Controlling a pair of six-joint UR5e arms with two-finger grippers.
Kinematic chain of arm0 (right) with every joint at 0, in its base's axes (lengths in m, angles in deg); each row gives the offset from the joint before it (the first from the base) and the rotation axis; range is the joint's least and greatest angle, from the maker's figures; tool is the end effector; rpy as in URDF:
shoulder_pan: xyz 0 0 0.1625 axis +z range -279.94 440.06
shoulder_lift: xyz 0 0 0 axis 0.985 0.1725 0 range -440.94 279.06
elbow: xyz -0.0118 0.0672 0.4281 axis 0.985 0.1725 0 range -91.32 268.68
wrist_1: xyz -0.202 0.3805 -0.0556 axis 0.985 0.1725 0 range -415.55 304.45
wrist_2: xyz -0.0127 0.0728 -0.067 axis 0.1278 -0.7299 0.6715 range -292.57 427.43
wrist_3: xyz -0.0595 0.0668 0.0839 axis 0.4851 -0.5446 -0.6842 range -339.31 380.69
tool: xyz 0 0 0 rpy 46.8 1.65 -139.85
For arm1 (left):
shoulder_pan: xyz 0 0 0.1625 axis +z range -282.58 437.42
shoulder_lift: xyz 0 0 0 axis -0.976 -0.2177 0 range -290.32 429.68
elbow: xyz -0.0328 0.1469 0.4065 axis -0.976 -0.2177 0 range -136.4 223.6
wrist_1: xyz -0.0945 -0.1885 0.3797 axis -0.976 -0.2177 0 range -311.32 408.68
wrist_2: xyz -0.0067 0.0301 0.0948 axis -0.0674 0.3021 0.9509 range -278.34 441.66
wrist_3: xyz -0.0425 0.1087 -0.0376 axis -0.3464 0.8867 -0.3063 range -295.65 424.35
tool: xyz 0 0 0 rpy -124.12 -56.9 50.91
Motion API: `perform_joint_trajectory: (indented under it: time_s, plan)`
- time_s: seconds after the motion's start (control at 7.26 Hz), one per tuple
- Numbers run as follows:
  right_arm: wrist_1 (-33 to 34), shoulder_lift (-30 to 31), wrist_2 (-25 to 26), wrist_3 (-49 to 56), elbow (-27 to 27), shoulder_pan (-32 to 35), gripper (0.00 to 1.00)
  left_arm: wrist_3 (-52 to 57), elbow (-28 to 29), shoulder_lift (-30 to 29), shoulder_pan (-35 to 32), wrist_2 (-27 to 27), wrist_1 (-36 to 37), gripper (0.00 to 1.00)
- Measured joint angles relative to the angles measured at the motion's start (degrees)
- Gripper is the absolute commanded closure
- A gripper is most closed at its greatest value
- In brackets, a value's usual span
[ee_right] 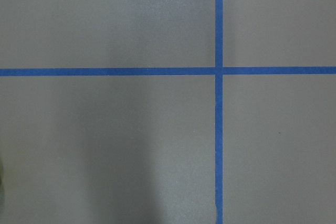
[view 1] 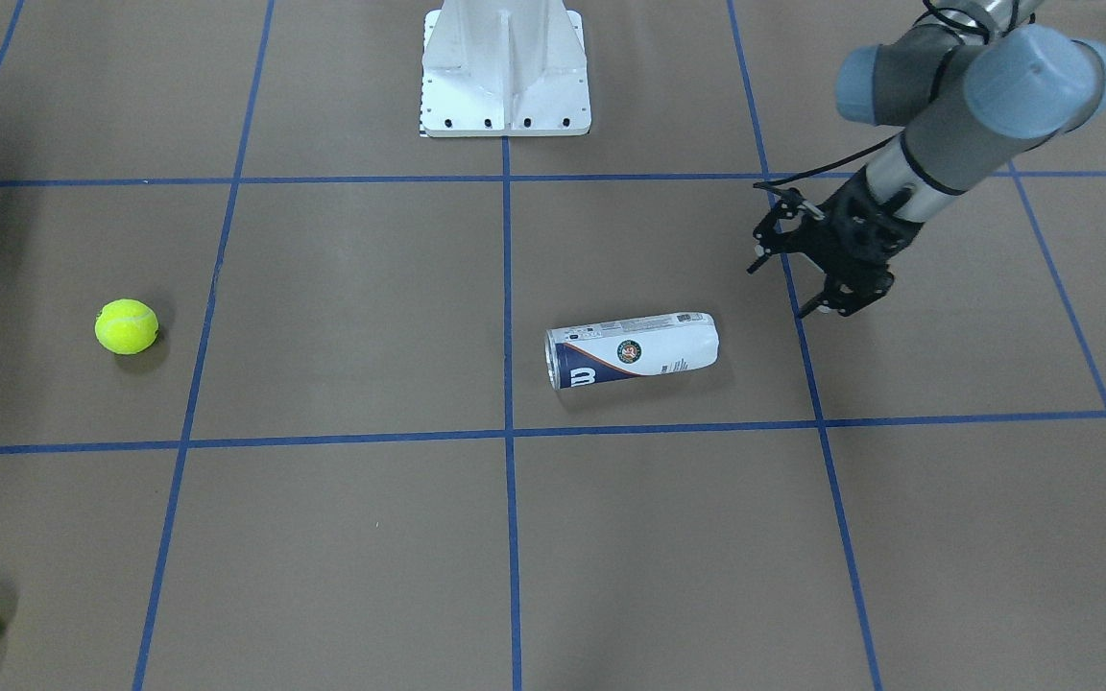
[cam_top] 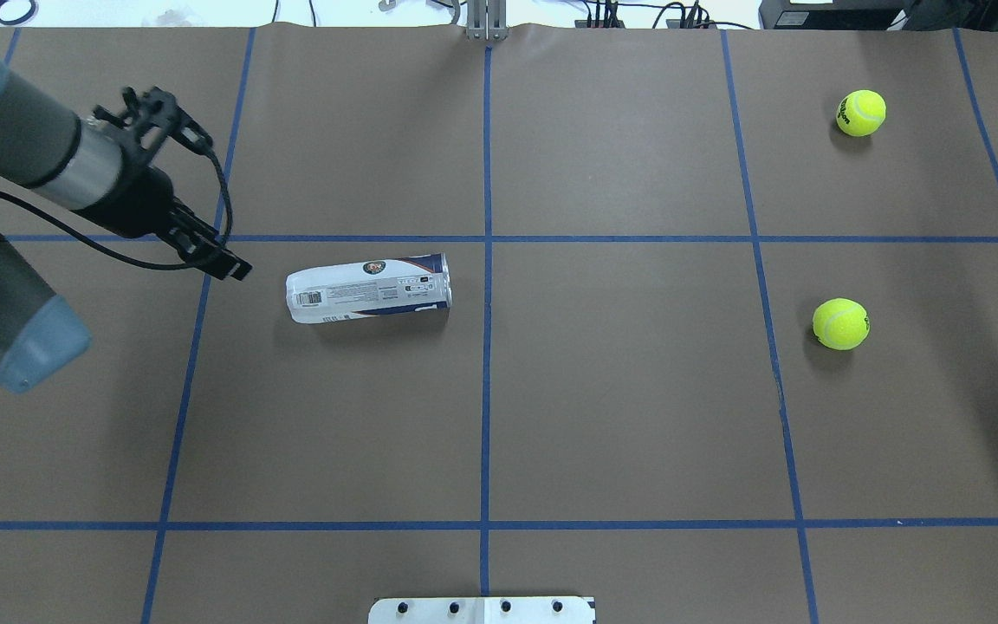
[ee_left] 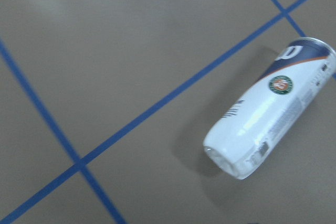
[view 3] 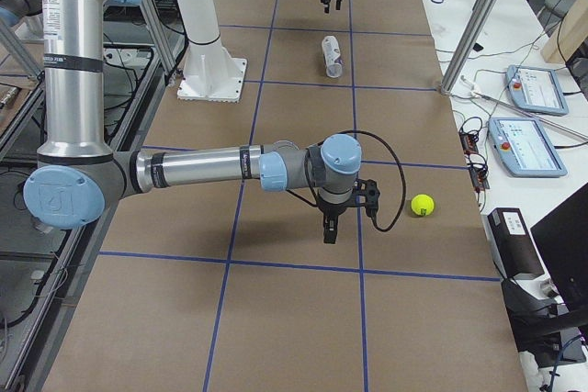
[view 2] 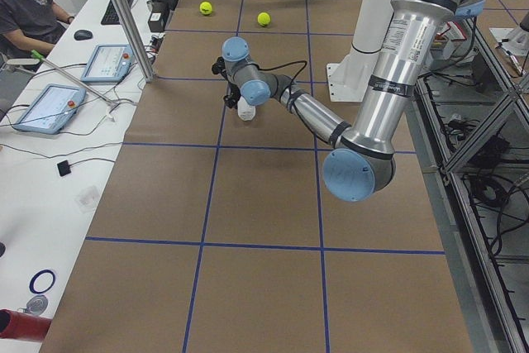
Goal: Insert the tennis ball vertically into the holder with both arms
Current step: 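Reach the left gripper down to the clear tube lying on its side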
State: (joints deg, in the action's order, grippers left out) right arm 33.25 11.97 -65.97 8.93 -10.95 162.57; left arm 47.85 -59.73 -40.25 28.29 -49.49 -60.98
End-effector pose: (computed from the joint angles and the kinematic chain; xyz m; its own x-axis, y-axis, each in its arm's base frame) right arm -0.0165 -0.5017 0.6217 0.7196 0.0157 0.6942 -0.0179 0.9998 -0.0041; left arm 0.3705 -0.5087 0.3194 0.3286 0.7237 -0.6069 -0.3141 0.6897 0.6523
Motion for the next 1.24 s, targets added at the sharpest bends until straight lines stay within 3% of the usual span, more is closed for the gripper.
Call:
perform_joint_trajectory:
  time_s: [0.14, 0.28, 0.55, 0.83, 1.24]
  plan:
    - [0.0, 0.0, 0.0, 0.0, 0.0, 0.0, 0.01, 0.3, 0.2, -1.8, 1.7, 0.4, 0.4, 0.01]
    - [0.0, 0.0, 0.0, 0.0, 0.0, -0.1, 0.01, 0.4, 0.8, -5.0, 2.5, 1.5, 0.7, 0.00]
    - [0.0, 0.0, 0.0, 0.0, 0.1, -0.2, 0.01, 0.3, 2.6, -13.1, 4.8, 8.9, 2.0, 0.01]
    - [0.0, 0.0, 0.0, 0.0, 0.3, -0.5, 0.01, 1.3, 3.5, -16.3, 9.0, 14.6, 2.5, 0.00]
    - [0.0, -0.1, 0.1, -0.1, 0.6, -1.5, 0.01, 20.2, 6.5, -20.6, 12.1, 16.6, 12.6, 0.00]
